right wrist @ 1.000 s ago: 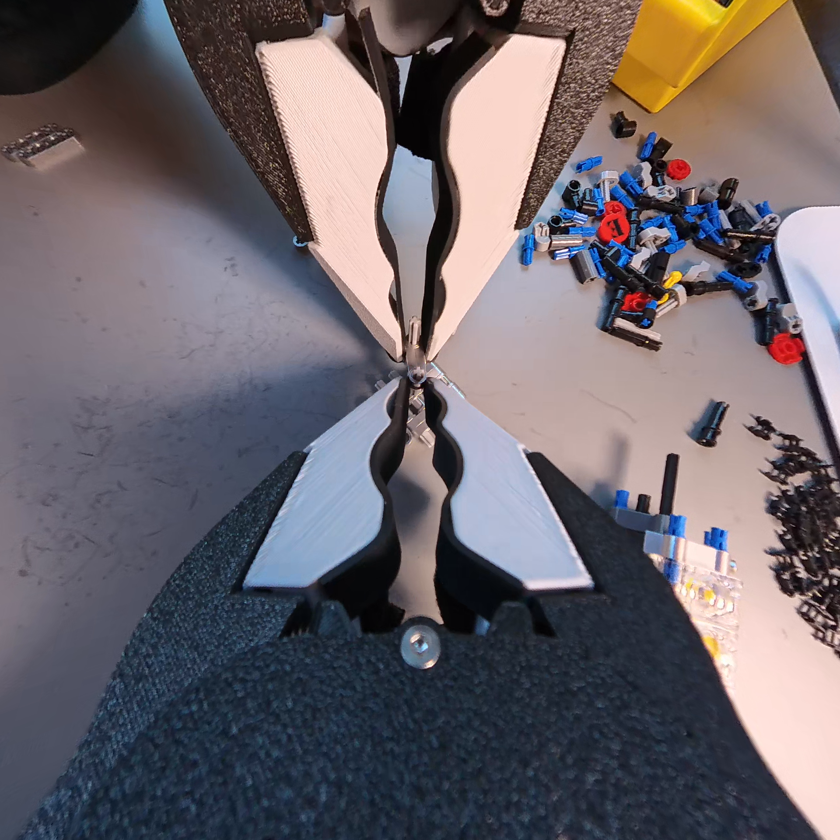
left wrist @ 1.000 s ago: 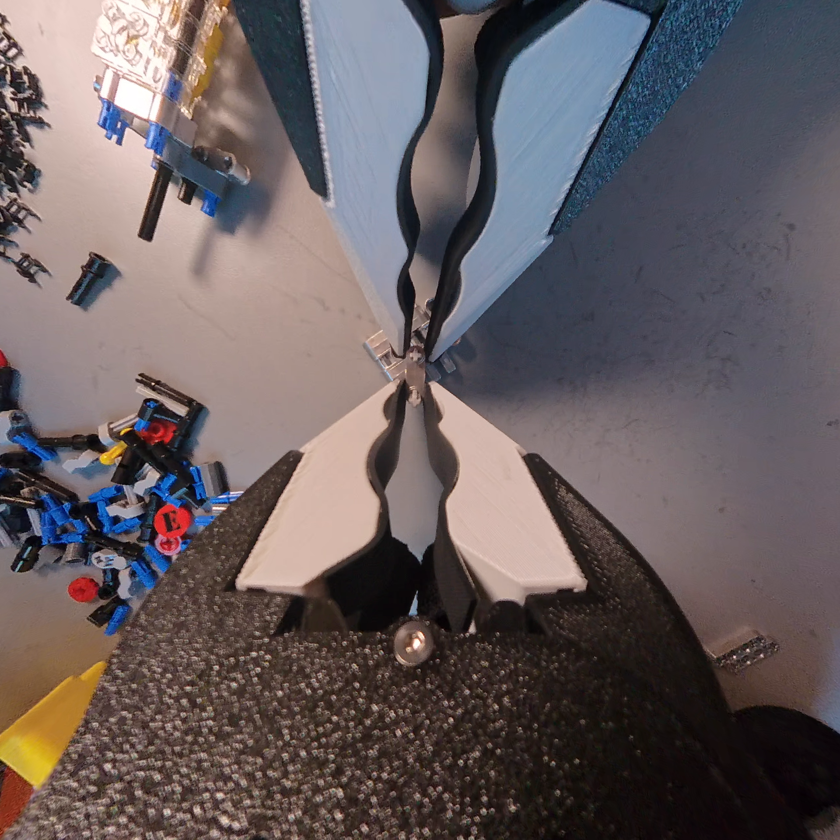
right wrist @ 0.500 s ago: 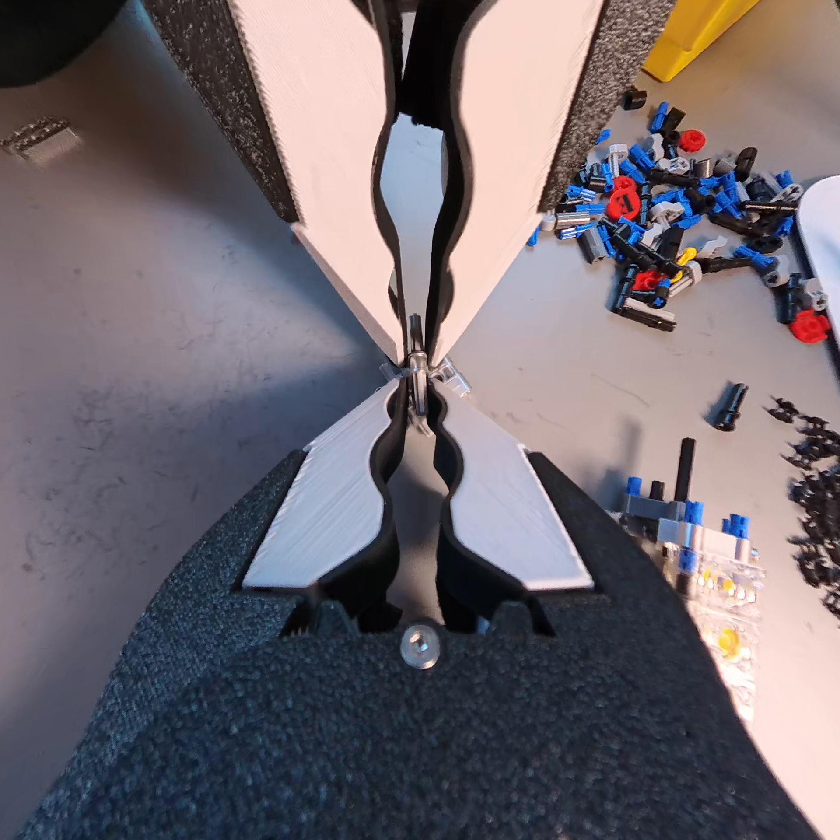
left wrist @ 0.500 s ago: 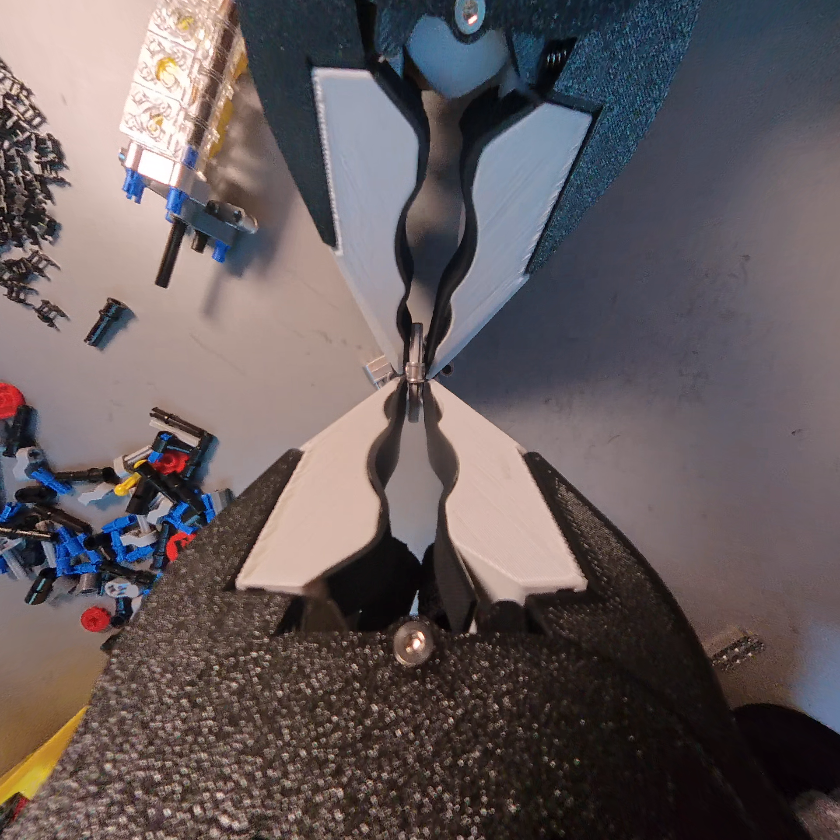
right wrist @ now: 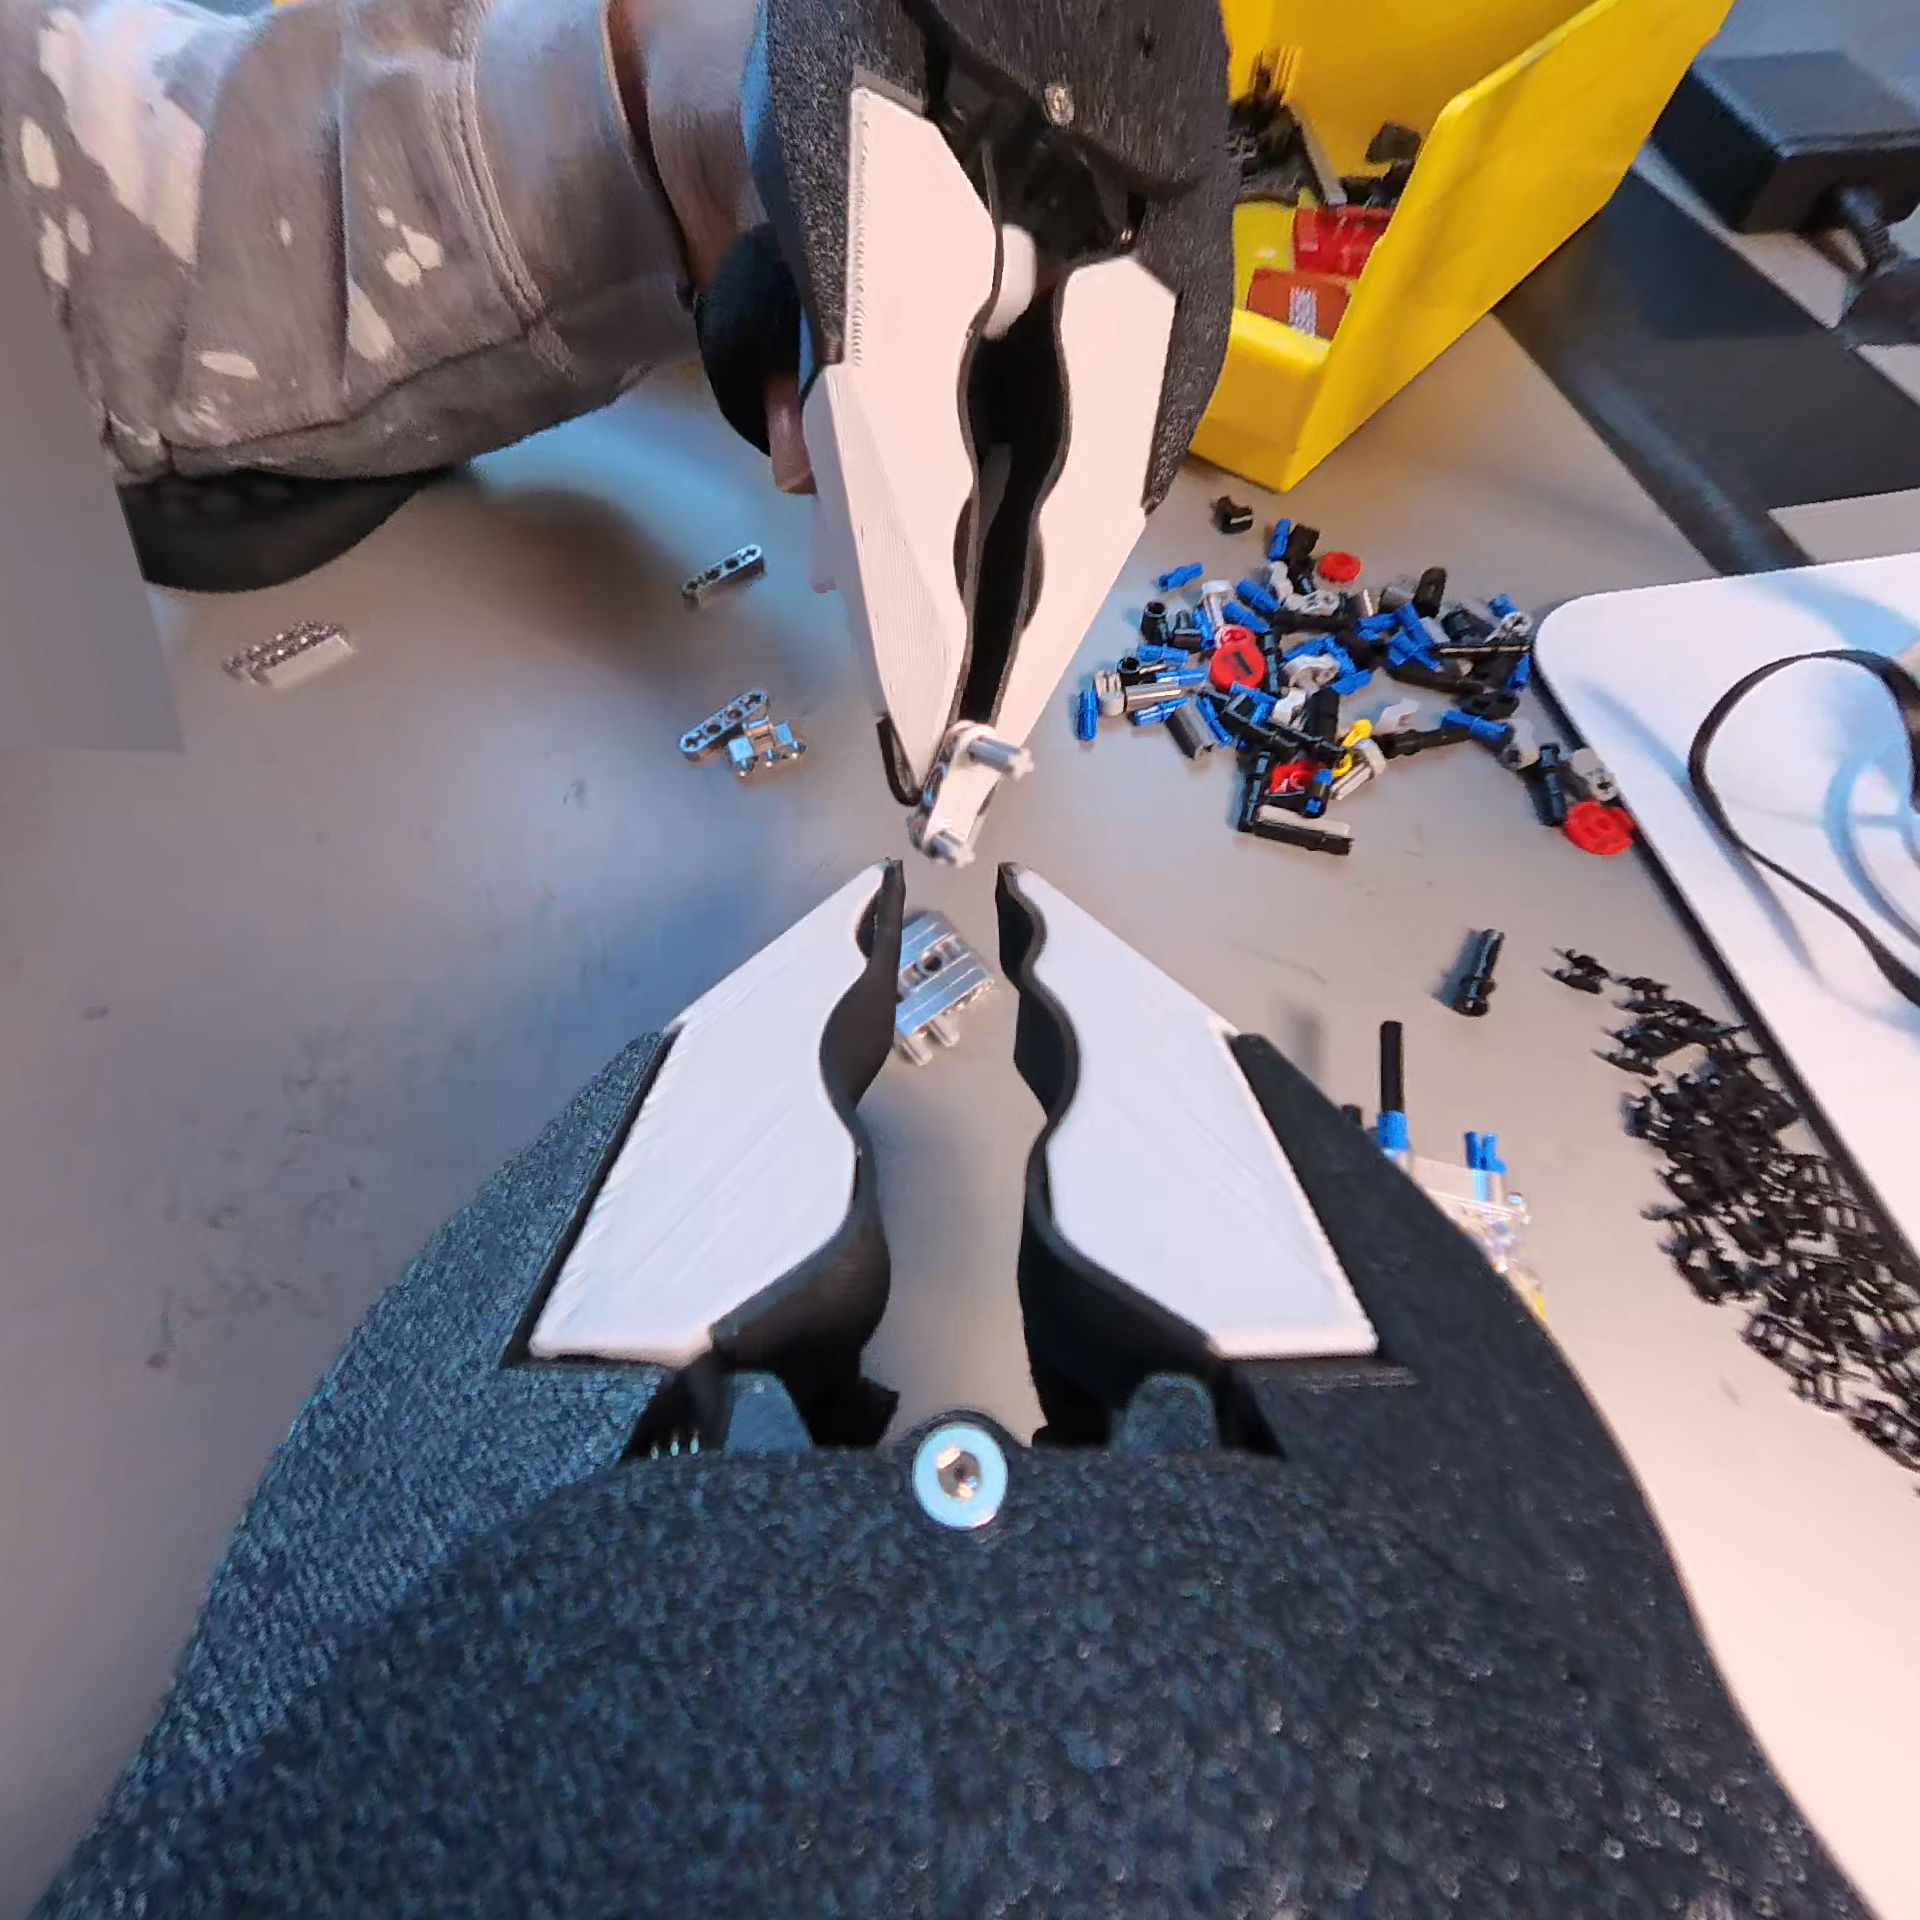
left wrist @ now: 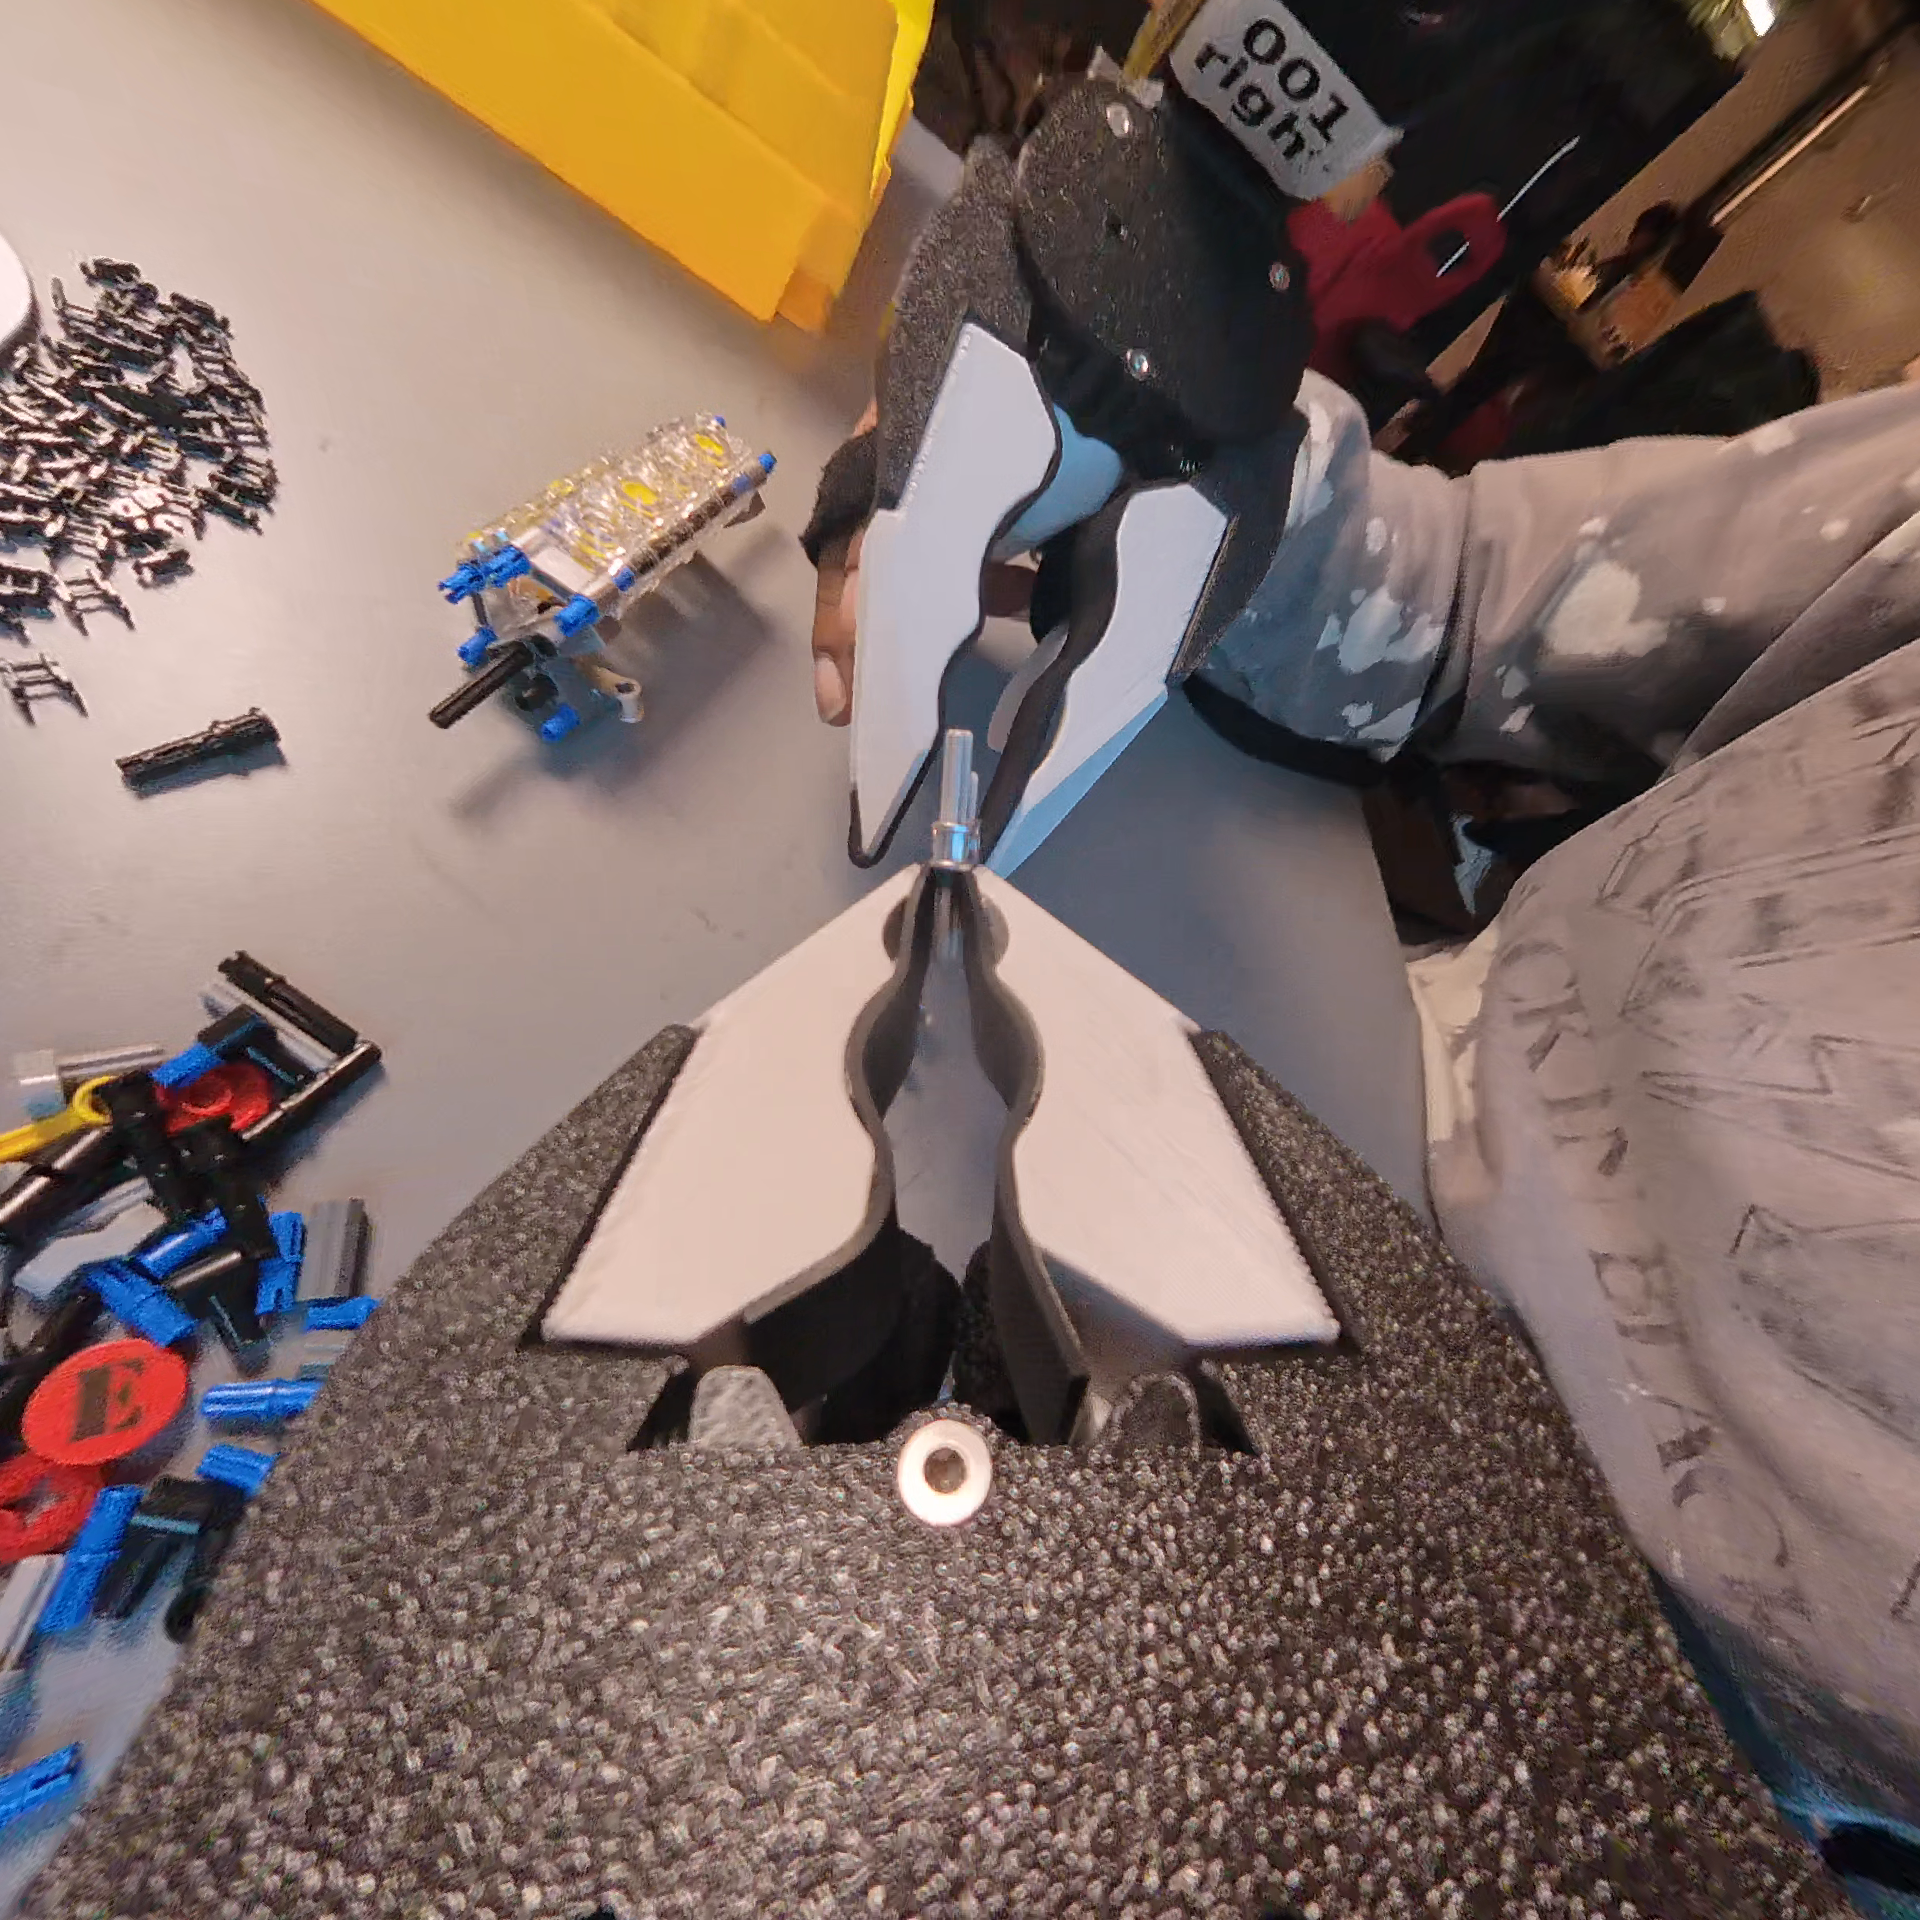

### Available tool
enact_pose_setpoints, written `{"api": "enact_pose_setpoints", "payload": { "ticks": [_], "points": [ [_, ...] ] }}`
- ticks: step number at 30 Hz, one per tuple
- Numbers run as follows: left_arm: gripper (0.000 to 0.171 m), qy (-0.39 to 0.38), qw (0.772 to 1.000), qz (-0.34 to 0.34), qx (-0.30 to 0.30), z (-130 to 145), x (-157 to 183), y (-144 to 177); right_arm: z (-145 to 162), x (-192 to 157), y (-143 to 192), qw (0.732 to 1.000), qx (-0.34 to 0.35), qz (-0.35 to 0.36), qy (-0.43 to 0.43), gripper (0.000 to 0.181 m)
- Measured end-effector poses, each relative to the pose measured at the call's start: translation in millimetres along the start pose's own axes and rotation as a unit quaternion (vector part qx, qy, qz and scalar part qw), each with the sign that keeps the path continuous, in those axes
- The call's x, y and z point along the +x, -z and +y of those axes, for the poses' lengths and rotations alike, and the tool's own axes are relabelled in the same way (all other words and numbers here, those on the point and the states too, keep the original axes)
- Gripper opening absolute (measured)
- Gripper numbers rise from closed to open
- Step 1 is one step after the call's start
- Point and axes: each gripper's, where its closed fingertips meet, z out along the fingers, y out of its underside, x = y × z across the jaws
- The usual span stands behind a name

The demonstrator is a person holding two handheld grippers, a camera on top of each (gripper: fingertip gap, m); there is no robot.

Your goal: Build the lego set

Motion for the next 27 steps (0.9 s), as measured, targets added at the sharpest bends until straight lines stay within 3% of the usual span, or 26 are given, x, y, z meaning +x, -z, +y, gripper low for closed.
{"api": "enact_pose_setpoints", "payload": {
  "ticks": [8,12,17,22,25,27],
  "points": [
    [0.002,0.064,0.994,0.044,0.083,-17,-1,7,-17,8,10,0.998,0.057,0.015,-0.013,0.018],
    [0.003,0.125,0.978,0.067,0.155,-31,-9,16,-25,23,16,0.992,0.063,0.095,0.057,0.027],
    [0.002,0.2,0.946,0.108,0.232,-43,-16,27,-36,37,20,0.965,0.055,0.208,0.153,0.042],
    [0.003,0.199,0.943,0.123,0.236,-46,-7,21,-47,39,21,0.939,0.055,0.267,0.211,0.042],
    [0.003,0.196,0.942,0.127,0.241,-50,-1,19,-50,38,24,0.932,0.054,0.278,0.224,0.024],
    [0.003,0.193,0.942,0.122,0.245,-52,0,18,-51,38,26,0.933,0.058,0.276,0.225,0.023]
  ]
}}
